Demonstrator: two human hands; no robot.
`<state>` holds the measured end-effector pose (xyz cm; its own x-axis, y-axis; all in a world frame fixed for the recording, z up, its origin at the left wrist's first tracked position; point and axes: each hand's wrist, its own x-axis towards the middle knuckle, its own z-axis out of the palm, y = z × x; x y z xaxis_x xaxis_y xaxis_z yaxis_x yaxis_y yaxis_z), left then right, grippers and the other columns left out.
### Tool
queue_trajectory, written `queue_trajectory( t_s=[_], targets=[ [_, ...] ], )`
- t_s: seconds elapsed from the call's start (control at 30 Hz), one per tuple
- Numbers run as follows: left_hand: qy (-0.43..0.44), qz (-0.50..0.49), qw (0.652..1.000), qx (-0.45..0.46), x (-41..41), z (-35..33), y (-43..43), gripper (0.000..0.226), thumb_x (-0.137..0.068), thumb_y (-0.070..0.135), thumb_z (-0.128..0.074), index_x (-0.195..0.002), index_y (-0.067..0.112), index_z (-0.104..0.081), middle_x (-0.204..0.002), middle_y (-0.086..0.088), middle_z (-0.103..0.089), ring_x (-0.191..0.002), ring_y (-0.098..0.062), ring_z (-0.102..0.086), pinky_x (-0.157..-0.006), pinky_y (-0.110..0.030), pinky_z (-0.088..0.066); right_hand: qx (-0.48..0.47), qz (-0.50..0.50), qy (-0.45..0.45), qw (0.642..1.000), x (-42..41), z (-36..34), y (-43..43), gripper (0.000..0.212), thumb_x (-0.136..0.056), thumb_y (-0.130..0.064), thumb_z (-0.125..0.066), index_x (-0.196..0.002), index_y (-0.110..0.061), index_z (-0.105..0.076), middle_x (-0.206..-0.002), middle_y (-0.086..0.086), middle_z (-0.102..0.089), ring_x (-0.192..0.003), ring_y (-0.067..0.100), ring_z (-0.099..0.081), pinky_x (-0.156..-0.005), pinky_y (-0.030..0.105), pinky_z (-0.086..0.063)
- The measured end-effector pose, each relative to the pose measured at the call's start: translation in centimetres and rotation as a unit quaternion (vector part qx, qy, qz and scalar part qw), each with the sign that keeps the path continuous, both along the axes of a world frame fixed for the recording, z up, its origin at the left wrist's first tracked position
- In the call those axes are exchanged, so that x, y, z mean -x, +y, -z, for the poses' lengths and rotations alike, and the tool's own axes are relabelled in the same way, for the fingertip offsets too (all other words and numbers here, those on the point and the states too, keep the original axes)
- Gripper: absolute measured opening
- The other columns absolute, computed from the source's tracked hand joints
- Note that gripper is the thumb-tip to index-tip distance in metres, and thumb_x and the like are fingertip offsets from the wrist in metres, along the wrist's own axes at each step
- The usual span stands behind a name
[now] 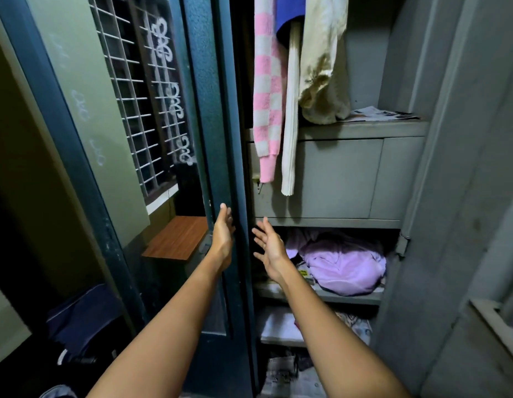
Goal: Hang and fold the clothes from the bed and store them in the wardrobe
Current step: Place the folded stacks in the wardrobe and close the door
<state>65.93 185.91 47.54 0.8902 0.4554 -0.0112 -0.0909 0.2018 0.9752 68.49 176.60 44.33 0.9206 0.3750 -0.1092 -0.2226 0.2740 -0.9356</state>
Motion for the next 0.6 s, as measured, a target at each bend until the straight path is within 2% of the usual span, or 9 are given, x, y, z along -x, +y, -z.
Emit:
queue_trajectory(
  t_s=[0.2, 0.27, 0.33, 0.4, 0.47, 0.53, 0.6],
  targets=[
    [-0.012, 0.004, 1.0, 0.003, 4.6, 0.8, -3.0, 0.056, -0.099, 0.047, -0.025, -0.139, 0.012, -0.042, -0.147, -0.011, -0.037, -0.137, -0.025, -0.032, -0.114, -0.04, -0.02, 0.009, 0.051, -0.002, 0.999, 5.4, 0.0, -3.8, 0.052, -0.099, -0.046, -0.031, -0.141, -0.017, -0.04, -0.146, 0.006, -0.041, -0.136, 0.021, -0.035, -0.109, 0.044, -0.025],
    [-0.014, 0.021, 1.0, -0.006, 6.6, 1.0, -4.7, 0.054, -0.099, 0.045, -0.026, -0.135, 0.011, -0.046, -0.142, -0.012, -0.043, -0.133, -0.025, -0.037, -0.108, -0.036, -0.024, 0.004, 0.078, -0.004, 0.997, 7.9, 0.0, -5.5, 0.052, -0.099, -0.045, -0.032, -0.14, -0.016, -0.041, -0.145, 0.006, -0.043, -0.134, 0.02, -0.037, -0.108, 0.043, -0.028],
    [-0.031, 0.027, 0.999, -0.015, 8.9, 1.2, -6.7, 0.051, -0.099, 0.042, -0.028, -0.129, 0.008, -0.052, -0.135, -0.013, -0.05, -0.126, -0.024, -0.044, -0.099, -0.034, -0.029, 0.005, 0.104, -0.015, 0.994, 10.8, 0.1, -7.3, 0.05, -0.099, -0.043, -0.033, -0.139, -0.015, -0.043, -0.142, 0.006, -0.046, -0.13, 0.02, -0.041, -0.102, 0.038, -0.035],
    [-0.052, 0.028, 0.998, -0.023, 11.1, 1.1, -8.8, 0.048, -0.1, 0.038, -0.03, -0.124, 0.005, -0.056, -0.124, -0.011, -0.057, -0.113, -0.02, -0.05, -0.09, -0.031, -0.035, 0.003, 0.132, -0.033, 0.991, 13.8, 0.2, -9.0, 0.047, -0.1, -0.038, -0.034, -0.136, -0.009, -0.046, -0.137, 0.01, -0.05, -0.12, 0.02, -0.048, -0.089, 0.03, -0.041],
    [-0.06, 0.027, 0.998, -0.022, 13.6, 1.3, -11.1, 0.043, -0.1, 0.033, -0.034, -0.114, 0.003, -0.061, -0.105, -0.007, -0.063, -0.101, -0.018, -0.052, -0.079, -0.029, -0.039, 0.011, 0.173, -0.056, 0.983, 17.1, 0.6, -11.0, 0.043, -0.101, -0.03, -0.036, -0.127, 0.0, -0.052, -0.131, 0.018, -0.055, -0.11, 0.02, -0.052, -0.087, 0.03, -0.04],
    [-0.076, 0.038, 0.996, -0.026, 16.0, 1.7, -13.7, 0.035, -0.098, 0.03, -0.039, -0.101, 0.007, -0.065, -0.088, -0.001, -0.064, -0.092, -0.019, -0.054, -0.071, -0.028, -0.039, 0.044, 0.208, -0.093, 0.973, 20.3, 1.3, -13.5, 0.036, -0.1, -0.024, -0.039, -0.113, 0.003, -0.058, -0.123, 0.025, -0.057, -0.108, 0.031, -0.055, -0.086, 0.031, -0.039],
    [-0.103, 0.053, 0.992, -0.053, 18.4, 1.7, -16.5, 0.028, -0.098, 0.025, -0.042, -0.094, 0.009, -0.065, -0.083, 0.001, -0.064, -0.087, -0.018, -0.057, -0.071, -0.025, -0.041, 0.075, 0.246, -0.153, 0.954, 23.2, 2.1, -15.9, 0.024, -0.098, -0.017, -0.045, -0.097, -0.003, -0.063, -0.106, 0.026, -0.063, -0.095, 0.032, -0.058, -0.077, 0.028, -0.039]
  ],
)
